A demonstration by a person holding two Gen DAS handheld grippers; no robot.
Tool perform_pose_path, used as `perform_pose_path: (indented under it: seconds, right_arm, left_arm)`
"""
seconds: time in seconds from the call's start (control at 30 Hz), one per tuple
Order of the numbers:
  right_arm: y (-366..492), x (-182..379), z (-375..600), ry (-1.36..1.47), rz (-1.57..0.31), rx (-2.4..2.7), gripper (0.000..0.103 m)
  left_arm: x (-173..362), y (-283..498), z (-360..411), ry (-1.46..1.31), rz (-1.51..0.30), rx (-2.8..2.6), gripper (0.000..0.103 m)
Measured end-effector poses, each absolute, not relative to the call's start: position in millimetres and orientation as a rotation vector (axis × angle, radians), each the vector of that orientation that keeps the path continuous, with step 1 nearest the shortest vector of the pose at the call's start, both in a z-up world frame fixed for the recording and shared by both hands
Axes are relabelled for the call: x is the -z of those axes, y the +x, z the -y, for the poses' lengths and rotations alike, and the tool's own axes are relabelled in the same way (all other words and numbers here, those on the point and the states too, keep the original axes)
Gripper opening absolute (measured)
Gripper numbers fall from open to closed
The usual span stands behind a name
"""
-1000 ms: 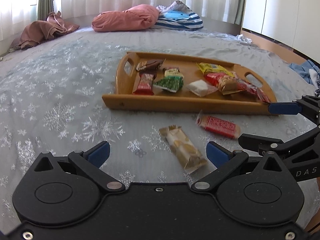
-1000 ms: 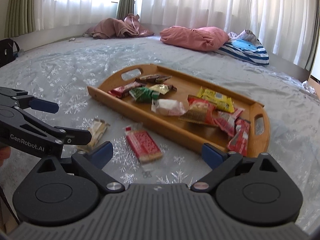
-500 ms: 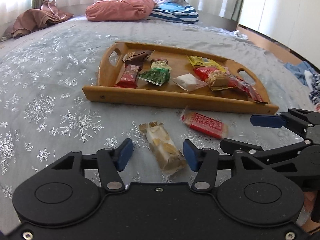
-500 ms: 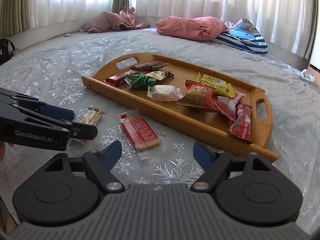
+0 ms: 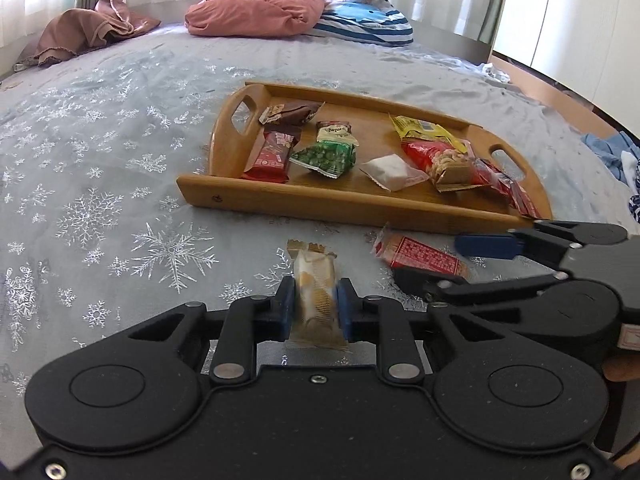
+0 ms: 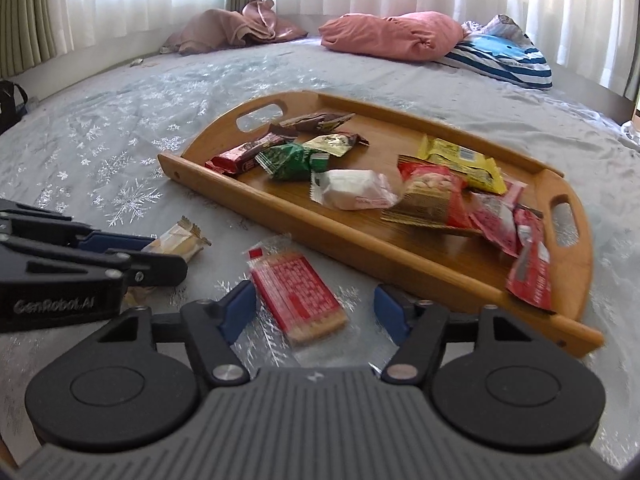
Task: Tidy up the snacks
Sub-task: 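Close the left gripper on the cream wafer bar while the right closes on the red-white packet, then carry the wafer bar with the left gripper and red-white packet with the right over the tray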
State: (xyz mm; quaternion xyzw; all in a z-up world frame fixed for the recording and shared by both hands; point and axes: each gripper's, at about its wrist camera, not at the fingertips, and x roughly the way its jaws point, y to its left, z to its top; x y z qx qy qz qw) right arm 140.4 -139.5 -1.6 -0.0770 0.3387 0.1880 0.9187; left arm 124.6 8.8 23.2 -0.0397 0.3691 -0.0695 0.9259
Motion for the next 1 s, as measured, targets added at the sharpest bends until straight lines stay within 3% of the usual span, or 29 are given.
perform_pose_path:
  seconds: [0.1,0.23,0.4,1.0]
  right_arm:
    - [145.9,1.4,133.6,-0.147,-0.704,-0.394,0.071]
    - [149.1,-0.6,126.9,-0.143,-0.722,-0.397,0.049]
    - [143.0,-4.7,121.0,-0.165,-0.72,-0.395,0.04]
    - [118.5,-36.8,145.8,-0.092,-0.657,-0.351,0.037]
  left_arm:
    - [-25.2,122.4,-11.8,-0.084,-0.751,0.14,0.021]
    - [-27.8,121.7,-15.5,-0.089,-0.746,0.135,0.021]
    - [-30.9,121.6,-16.9,-0.082,-0.74,0.138,0.021]
    - [-47.8,136.3,-3.0,0.002,-0.729,0.169,0.021]
